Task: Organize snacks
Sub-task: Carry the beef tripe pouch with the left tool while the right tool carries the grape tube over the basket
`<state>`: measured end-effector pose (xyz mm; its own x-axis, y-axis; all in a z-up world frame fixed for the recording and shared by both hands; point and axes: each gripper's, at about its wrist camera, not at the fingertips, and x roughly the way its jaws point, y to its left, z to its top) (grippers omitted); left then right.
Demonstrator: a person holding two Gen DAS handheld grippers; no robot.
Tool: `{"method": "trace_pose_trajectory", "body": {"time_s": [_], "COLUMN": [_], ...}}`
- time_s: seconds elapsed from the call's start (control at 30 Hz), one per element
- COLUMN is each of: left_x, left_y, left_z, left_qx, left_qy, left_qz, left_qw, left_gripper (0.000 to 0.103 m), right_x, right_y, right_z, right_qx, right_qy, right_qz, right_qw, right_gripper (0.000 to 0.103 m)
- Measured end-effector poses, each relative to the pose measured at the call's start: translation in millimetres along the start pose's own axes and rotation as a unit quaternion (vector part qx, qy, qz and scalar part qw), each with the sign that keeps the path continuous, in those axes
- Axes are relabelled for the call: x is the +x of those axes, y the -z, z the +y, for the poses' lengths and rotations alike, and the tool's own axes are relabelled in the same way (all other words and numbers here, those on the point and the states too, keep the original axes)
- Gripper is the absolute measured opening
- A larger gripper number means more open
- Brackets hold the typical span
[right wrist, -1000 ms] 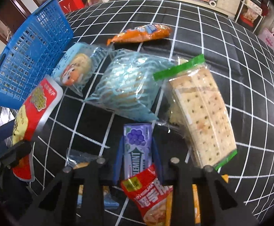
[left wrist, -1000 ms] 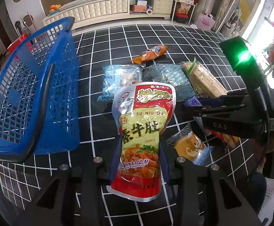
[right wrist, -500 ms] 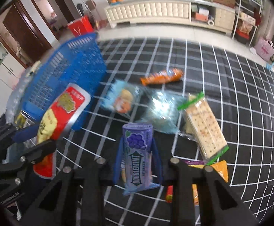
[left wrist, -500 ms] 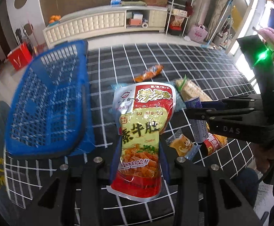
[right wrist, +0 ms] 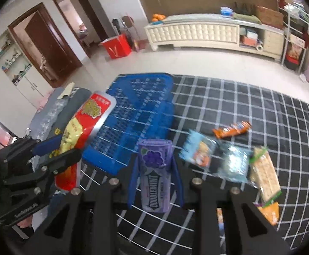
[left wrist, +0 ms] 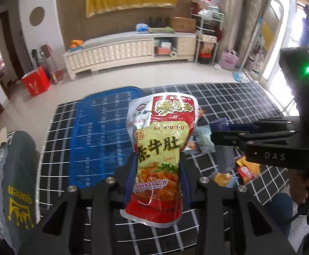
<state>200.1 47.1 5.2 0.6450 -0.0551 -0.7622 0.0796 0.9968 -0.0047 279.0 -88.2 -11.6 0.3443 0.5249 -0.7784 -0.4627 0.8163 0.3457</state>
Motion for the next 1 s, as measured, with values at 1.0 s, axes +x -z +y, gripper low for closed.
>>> {"method": "trace_pose_trajectory", "body": {"time_s": [1.0], "left_x": [72], "left_y": [2], "left_z": [106], "left_qx": [-0.066], "left_qy": [-0.018], "left_qz": [0.062], "left_qw": [0.9958], "left_gripper": [0.037], "right_x": [103], "right_y": [-22], "right_z": [41], "right_qx": [-0.018], "right_qy": [0.021], "right_qz": [0.086], "right_qw": [0.996], "right_gripper": [0.035]}}
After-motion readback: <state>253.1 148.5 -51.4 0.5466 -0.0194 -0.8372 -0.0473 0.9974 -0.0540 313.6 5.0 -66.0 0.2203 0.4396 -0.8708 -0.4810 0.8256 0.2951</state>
